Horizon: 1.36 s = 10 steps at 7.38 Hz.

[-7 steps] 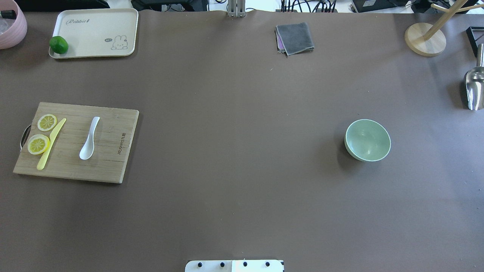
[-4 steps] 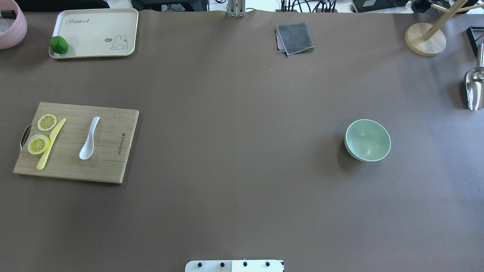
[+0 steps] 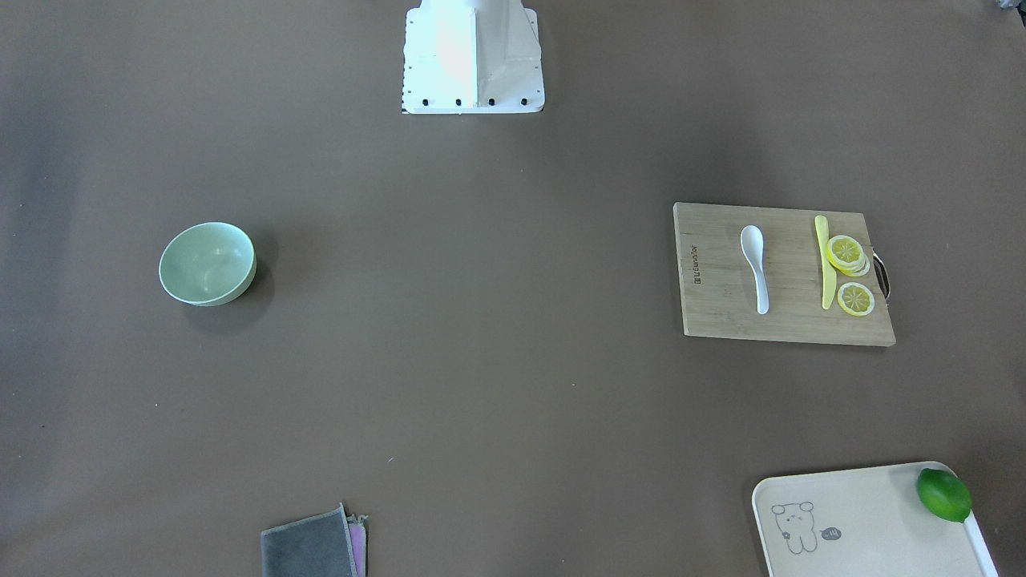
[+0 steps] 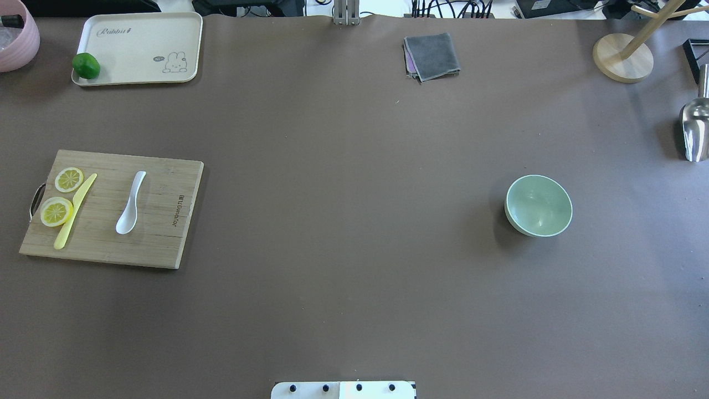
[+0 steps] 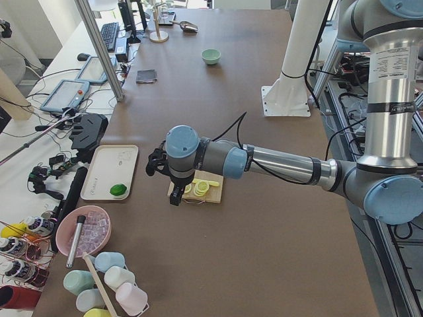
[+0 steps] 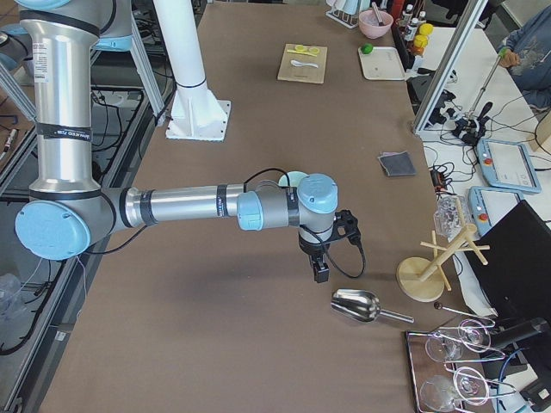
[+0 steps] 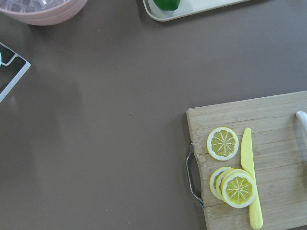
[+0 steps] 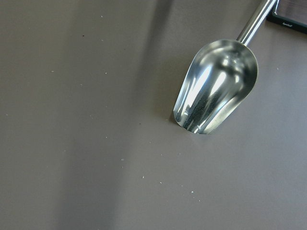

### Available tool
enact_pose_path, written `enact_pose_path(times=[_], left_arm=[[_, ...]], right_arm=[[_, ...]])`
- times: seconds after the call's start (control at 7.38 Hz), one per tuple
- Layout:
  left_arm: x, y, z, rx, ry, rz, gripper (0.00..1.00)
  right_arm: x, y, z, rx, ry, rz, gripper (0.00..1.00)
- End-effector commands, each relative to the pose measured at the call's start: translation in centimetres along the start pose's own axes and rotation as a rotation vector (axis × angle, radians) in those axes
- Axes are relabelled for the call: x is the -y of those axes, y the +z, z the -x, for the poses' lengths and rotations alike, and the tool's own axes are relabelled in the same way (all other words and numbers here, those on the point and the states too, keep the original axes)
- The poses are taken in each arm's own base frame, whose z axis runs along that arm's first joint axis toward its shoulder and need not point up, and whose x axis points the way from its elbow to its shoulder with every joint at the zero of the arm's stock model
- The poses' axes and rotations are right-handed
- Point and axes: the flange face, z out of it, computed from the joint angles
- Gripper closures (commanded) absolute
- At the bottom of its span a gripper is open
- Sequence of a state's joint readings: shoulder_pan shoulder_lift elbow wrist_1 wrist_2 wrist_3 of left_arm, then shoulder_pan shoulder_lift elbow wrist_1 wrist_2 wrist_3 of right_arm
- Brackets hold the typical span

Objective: Place spoon in bowl

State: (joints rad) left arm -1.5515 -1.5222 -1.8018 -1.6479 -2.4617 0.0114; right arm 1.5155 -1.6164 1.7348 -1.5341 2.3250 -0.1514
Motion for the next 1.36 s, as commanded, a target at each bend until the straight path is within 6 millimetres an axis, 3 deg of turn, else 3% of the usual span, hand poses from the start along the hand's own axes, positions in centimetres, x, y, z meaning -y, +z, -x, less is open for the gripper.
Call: enact_pose_path(times=[0.0, 0.14, 0.27, 0.54, 0.95, 1.08, 1.22], left_arm=[[0.6, 0.8, -2.2, -0.018, 0.007, -0.066, 0.02], [1.0, 2.4, -4.6, -0.04, -0.066, -0.046, 0.03], [1.7, 5.4, -8.9, -0.053, -0.049, -0.008, 0.03], [4.3, 9.4, -15.8, 0.016, -0.085, -0.003, 0.03], [5.4, 13.6, -21.5, 0.034, -0.096, 0.02, 0.03], [5.0, 15.2, -22.9, 0.063, -0.069, 0.022, 0.03], [4.9, 15.6, -23.3, 0.07, -0.064, 0.023, 0.03]], right_arm=[[1.7, 0.5, 4.9, 0.07, 0.034, -0.013, 0.0], [2.8, 2.6, 8.6, 0.085, 0.101, -0.03, 0.0], [3.3, 4.5, 11.7, 0.091, 0.125, -0.065, 0.0], [4.0, 8.3, 17.8, 0.075, 0.177, -0.056, 0.0], [5.4, 11.6, 26.1, 0.094, 0.184, -0.047, 0.01], [5.5, 12.7, 28.5, 0.081, 0.186, -0.048, 0.02], [5.3, 14.3, 29.4, 0.055, 0.17, -0.041, 0.08]])
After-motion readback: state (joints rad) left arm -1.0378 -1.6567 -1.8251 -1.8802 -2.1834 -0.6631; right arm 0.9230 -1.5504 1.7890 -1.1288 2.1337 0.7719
